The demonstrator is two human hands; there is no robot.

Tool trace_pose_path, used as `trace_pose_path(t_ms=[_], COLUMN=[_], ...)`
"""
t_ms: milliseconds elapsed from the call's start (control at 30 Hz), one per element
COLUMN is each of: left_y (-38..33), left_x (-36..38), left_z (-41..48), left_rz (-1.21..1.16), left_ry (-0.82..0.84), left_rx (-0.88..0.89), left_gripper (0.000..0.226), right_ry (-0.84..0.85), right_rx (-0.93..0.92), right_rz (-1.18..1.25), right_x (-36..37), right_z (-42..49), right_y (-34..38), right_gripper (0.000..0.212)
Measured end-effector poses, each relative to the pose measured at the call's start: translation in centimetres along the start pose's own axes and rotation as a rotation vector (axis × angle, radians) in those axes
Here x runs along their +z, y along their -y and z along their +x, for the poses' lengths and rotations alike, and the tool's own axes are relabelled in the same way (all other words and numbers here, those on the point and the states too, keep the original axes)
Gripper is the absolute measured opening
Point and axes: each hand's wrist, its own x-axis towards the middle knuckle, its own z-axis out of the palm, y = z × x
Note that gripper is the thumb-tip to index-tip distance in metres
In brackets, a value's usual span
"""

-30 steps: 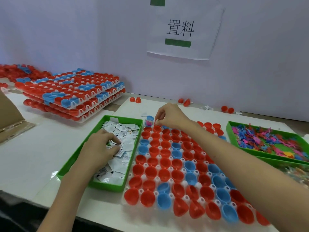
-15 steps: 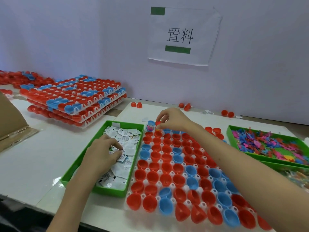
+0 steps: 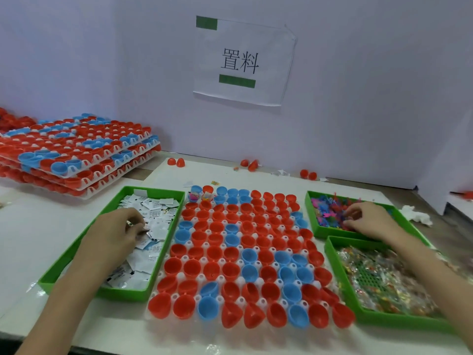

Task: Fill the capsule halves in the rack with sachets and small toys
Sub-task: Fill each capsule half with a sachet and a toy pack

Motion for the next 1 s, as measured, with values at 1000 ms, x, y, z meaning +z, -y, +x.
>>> trace_pose_path(t_ms=[1000], left_y=[1.3], left_x=[-0.3], left_z=[-0.5], left_rz=[-0.267], left_ry=[-0.142], left_rx=[-0.081], left_gripper=[0.018], right_ry=[-0.305], right_rx=[-0.096], right_rz=[0.497], right_x=[-1.1], right_z=[-4.2], right_y=[0.8], right_gripper=[0.022])
